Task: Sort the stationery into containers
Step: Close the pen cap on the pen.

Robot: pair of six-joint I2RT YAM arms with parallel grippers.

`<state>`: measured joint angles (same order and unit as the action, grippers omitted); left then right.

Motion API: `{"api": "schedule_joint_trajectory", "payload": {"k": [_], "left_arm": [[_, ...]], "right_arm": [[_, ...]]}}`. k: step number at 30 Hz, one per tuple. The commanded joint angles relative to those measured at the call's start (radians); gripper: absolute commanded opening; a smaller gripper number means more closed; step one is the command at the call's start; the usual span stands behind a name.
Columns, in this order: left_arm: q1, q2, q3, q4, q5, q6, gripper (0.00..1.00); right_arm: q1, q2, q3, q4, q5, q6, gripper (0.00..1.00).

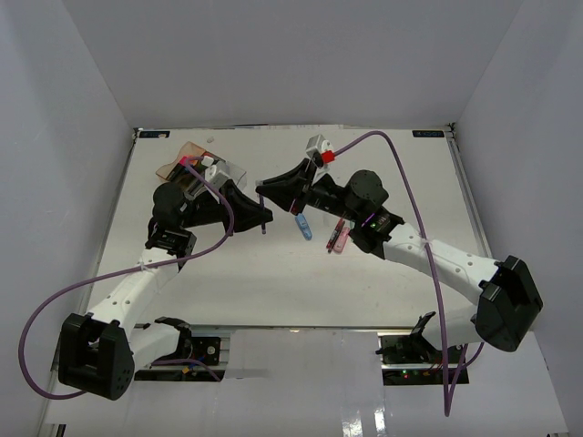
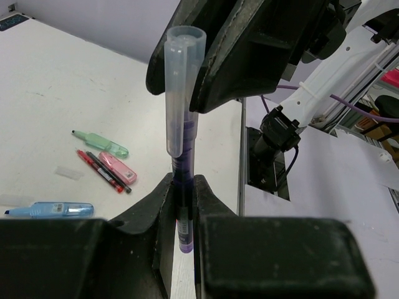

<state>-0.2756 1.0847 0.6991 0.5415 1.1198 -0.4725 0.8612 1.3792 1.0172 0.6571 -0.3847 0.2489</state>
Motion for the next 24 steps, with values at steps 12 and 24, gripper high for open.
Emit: {"api": "schedule_joint_trajectory", "payload": {"k": [12, 24], "left_arm": [[0.03, -0.098, 0.103, 0.239, -0.107, -0.012, 0.0], [0.038, -0.092, 0.162, 0.163, -0.104, 0.048, 0.0]], "right_arm": [[0.058, 0.103, -0.2, -0.493, -0.186, -0.027, 0.08], [0.065, 0.067, -0.252, -0.527, -0.171, -0.028, 0.08]]}}
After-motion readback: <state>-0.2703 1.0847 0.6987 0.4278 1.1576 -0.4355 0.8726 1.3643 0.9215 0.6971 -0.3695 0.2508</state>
